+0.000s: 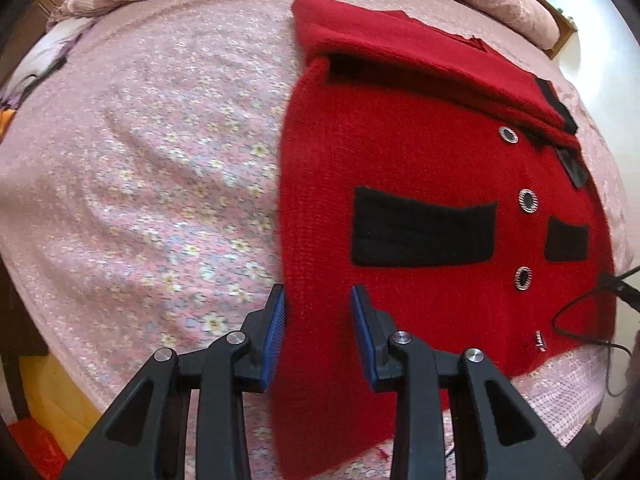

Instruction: Fold small clothes

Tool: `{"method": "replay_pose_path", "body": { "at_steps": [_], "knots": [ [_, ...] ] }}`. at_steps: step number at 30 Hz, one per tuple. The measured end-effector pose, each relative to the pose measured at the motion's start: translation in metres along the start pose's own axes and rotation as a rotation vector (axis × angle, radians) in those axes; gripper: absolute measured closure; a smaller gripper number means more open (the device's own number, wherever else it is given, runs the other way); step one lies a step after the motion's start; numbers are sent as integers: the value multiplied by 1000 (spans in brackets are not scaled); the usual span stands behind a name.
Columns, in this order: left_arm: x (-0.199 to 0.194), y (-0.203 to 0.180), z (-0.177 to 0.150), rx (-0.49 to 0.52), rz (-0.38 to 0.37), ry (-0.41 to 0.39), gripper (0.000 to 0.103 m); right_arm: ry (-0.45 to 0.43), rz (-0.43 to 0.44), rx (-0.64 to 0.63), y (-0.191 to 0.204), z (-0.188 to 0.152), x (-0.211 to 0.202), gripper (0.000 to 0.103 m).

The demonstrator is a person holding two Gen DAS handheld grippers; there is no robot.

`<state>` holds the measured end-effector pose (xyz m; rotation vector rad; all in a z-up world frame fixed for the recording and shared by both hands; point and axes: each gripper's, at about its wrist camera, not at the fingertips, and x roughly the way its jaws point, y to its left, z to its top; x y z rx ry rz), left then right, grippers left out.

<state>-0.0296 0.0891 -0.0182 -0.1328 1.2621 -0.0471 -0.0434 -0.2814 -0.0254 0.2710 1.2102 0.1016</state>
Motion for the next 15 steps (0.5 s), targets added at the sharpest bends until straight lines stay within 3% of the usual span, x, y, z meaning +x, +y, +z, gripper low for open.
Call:
{"method": "replay_pose_path", "body": {
  "at_steps": [4,15],
  "knots": [
    [7,-5,-3,8,-63,27,78,27,27,20,-3,-3,12,52],
    [12,-4,-22,22,-108,55,78,29,44,-19,4,-13,15,52]
  ]
}}
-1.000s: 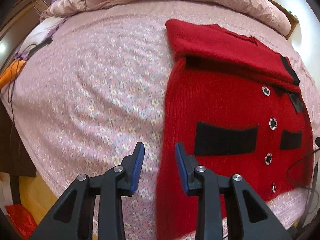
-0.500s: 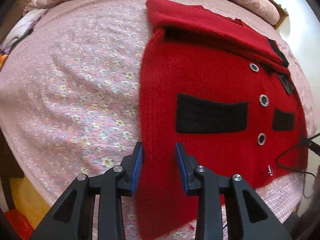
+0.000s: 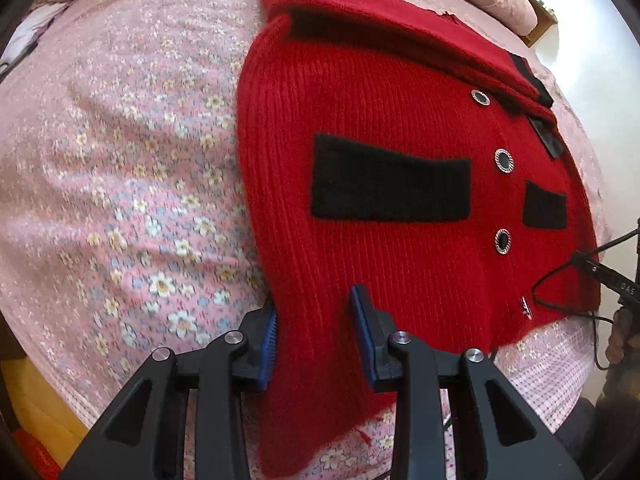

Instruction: Fold small clothes

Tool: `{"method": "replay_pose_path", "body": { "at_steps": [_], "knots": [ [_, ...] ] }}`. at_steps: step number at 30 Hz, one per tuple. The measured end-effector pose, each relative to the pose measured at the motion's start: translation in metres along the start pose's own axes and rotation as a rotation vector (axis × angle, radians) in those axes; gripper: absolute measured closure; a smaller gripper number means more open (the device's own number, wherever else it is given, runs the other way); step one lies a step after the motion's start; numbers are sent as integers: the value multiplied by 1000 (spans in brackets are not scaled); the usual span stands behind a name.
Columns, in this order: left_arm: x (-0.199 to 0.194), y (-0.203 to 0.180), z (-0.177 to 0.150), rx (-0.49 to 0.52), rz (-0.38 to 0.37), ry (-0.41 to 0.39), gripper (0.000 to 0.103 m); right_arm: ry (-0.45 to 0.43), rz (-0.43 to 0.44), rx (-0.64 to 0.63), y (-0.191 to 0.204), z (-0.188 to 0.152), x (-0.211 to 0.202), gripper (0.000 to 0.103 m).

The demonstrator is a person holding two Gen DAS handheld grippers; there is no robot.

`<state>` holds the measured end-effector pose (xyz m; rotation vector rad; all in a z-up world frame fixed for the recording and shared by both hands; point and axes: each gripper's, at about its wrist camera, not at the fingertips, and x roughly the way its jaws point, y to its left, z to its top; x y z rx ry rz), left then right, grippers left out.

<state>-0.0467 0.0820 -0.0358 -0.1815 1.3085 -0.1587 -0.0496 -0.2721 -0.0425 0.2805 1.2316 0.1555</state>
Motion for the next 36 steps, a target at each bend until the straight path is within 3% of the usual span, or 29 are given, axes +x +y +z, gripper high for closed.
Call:
{"method": "replay_pose_path", "body": {
  "at_steps": [13,16,19,21,23,27,36],
  "knots": [
    [3,-2,-10,-6,-20,29,78,8,0,-100,7,-13,-1,54],
    [8,-2,-4,-4,-50,34,78,6,-9,-116,8,-14,0,62],
    [8,-1,-4,-15,-70,25,78,-2,0,-101,1,-15,-1,78],
    [6,2,-4,-24,-70,18,85,-8,23,-77,-5,-15,-3,88],
    [6,6,-4,-41,-72,22,94,-17,49,-64,-9,-15,-5,91],
    [0,9,-5,-55,-92,9,98,-53,111,-33,-13,-14,-16,93],
    [-59,14,14,-89,-302,-139,99,-185,282,7,-6,5,-55,93]
  ]
}}
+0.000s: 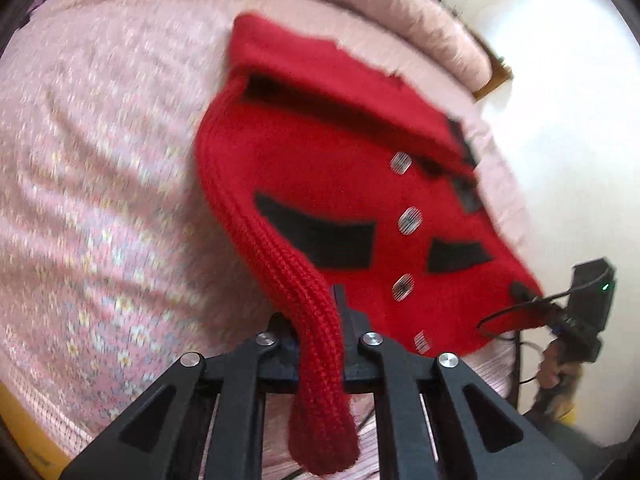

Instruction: Fold small clothes

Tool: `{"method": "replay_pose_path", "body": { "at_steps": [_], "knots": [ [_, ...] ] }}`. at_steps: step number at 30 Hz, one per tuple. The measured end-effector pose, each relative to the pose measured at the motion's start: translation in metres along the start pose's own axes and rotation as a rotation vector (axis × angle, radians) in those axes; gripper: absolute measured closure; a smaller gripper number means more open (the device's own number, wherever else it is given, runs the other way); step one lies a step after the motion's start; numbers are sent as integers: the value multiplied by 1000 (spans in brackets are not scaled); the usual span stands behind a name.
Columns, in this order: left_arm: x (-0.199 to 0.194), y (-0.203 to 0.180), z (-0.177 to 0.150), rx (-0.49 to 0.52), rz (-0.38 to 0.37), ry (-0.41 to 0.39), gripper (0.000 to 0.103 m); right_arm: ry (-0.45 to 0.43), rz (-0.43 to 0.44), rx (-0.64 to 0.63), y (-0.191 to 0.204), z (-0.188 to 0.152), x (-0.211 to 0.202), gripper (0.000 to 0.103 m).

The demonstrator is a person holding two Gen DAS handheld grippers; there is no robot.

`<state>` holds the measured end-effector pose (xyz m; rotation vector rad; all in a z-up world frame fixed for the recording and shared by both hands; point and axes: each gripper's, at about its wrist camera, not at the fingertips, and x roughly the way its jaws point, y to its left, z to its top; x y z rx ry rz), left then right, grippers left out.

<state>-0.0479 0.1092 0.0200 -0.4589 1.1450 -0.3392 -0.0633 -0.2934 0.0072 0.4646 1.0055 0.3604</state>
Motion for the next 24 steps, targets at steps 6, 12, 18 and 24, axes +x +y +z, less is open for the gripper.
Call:
{"method": "replay_pose_path", "body": {
  "at_steps": [6,12,18,24],
  "knots": [
    [-25,-11,35,-13,-30,-106,99,-114,57,-34,20,30,-19,94],
    [-38,-22,76,3,-33,-166,99,-197,88,-54,31,68,-29,96],
    [-35,-37,115,7,-27,-224,99,-241,85,-87,46,105,-23,96],
    [-27,-35,146,-8,8,-242,99,-253,83,-72,44,131,-16,96]
  ]
}}
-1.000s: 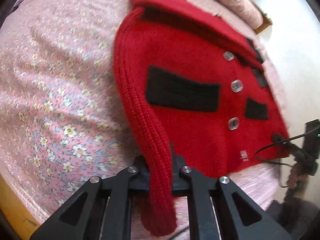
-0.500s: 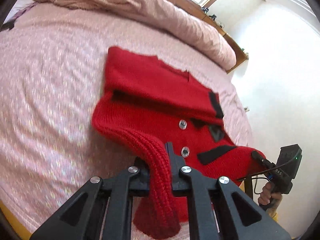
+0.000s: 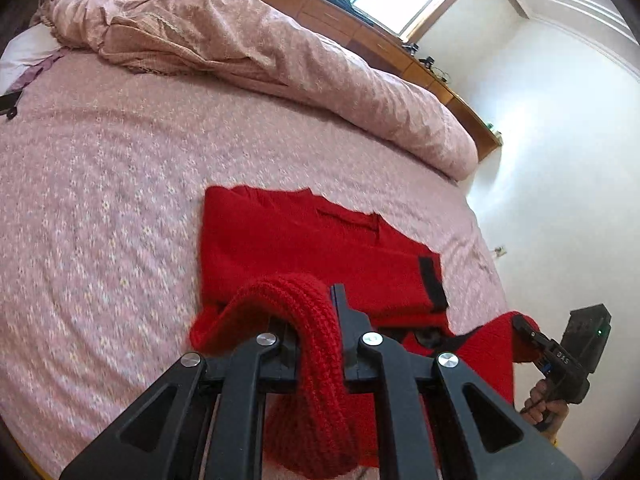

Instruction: Fold small clothes

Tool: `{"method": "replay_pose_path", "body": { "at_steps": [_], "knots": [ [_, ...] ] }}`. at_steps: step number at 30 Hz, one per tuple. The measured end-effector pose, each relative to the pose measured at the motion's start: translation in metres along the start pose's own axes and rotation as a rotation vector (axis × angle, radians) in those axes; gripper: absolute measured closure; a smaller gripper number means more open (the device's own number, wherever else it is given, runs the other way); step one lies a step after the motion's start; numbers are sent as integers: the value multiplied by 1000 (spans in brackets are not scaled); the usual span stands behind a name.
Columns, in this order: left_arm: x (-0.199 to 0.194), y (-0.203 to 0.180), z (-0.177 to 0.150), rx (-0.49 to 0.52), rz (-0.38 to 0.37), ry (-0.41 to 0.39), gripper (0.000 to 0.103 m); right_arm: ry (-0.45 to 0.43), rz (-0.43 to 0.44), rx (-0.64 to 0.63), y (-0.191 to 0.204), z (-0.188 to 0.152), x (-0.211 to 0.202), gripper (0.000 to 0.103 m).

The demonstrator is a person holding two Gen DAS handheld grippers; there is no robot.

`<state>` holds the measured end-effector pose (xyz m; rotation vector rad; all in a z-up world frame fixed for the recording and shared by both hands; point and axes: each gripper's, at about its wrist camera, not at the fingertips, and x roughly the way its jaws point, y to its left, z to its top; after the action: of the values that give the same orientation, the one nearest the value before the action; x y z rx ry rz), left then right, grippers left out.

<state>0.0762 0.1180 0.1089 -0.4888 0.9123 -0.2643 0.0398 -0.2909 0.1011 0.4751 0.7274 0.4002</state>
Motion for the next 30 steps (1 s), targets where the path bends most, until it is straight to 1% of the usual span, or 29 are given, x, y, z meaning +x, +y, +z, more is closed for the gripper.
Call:
{"method": "replay_pose_path", "body": {
  "at_steps": [4,7,11,14,15,19,22,25,30],
  "knots": [
    [16,11,17,-32,32,1,99,-6,-12,45,-15,15,15,96],
    [34,22,31,-55,60,14,99,-4,-7,111,-36,25,30,96],
    [60,34,48,-74,96,32,99,-7,-52,162,-62,39,54,96],
    [83,40,60,-78,105,60,99,3,-55,195,-76,47,71,96],
    [89,41,61,-73,114,66,99,14,-64,200,-80,50,79,96],
    [120,41,68,-12,192,91,99,36,-126,180,-89,57,105,96],
    [139,44,63,17,251,113,99,62,-173,179,-98,56,123,96],
    [155,49,51,62,299,139,98,113,-238,165,-106,47,140,95],
    [152,43,48,102,329,129,97,129,-270,127,-106,41,146,93]
  ]
}}
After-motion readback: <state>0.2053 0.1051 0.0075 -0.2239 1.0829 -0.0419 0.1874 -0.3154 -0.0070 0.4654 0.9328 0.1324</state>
